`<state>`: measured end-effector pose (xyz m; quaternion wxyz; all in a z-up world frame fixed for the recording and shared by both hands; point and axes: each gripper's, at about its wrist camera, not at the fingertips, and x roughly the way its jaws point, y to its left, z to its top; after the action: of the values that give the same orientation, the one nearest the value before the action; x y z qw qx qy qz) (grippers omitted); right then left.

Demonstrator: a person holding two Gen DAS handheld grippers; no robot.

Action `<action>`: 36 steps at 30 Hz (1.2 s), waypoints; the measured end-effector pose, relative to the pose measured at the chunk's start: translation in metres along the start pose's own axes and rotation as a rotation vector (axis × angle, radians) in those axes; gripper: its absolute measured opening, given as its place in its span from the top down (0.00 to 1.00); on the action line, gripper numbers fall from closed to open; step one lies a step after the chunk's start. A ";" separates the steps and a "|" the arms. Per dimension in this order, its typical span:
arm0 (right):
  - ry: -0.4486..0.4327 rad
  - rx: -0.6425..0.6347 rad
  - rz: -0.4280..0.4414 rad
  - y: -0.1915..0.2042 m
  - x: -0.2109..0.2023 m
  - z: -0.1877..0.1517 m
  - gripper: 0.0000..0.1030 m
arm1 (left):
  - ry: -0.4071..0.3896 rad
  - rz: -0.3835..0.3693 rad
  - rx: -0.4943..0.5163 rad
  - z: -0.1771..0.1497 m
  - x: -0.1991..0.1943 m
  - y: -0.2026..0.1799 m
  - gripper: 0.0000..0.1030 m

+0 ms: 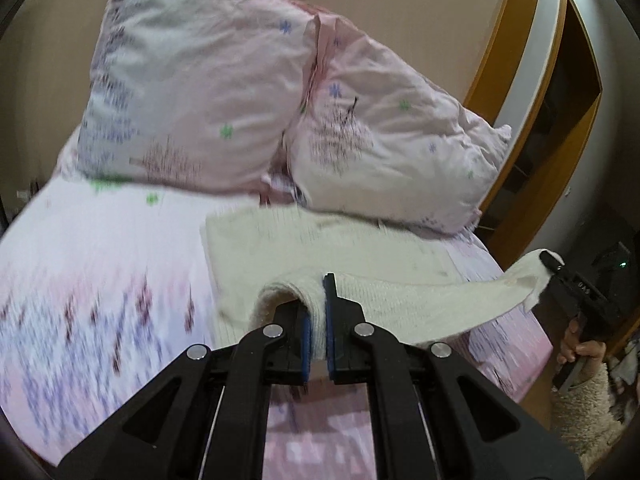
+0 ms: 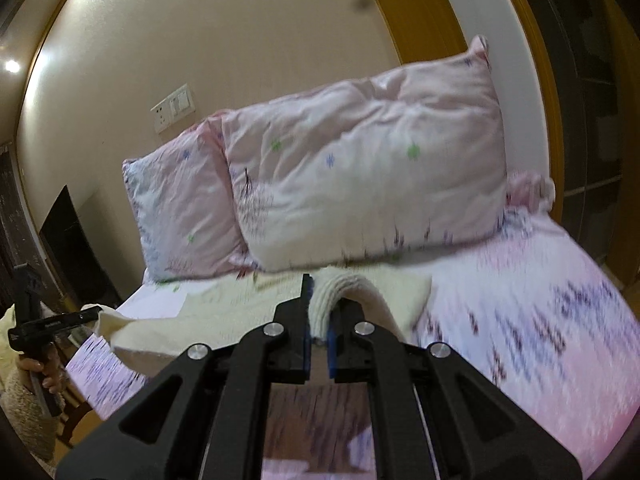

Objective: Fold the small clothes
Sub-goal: 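Grasp the hem with the left gripper while the right gripper grasps the hem too, lift toward the collar, then lay the hem onto the collar and open both grippers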

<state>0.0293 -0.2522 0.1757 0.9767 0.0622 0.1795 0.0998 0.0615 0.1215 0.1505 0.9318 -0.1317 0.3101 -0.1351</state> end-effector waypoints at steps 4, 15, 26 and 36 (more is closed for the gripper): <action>-0.036 0.015 -0.008 -0.003 0.026 0.025 0.95 | -0.045 0.023 0.014 0.038 0.020 0.003 0.96; 0.051 0.182 -0.100 -0.042 0.150 0.028 0.95 | 0.001 0.044 -0.117 0.071 0.146 0.051 0.96; 0.284 0.345 -0.206 -0.088 0.252 -0.007 0.91 | 0.178 0.005 -0.381 0.045 0.240 0.108 0.96; 0.223 0.359 -0.194 -0.095 0.214 0.004 0.54 | 0.150 -0.085 -0.454 0.038 0.214 0.117 0.84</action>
<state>0.2431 -0.2984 0.0918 0.9291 0.2060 0.3064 -0.0217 0.2699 0.1652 0.0253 0.8462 -0.3402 0.3950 -0.1106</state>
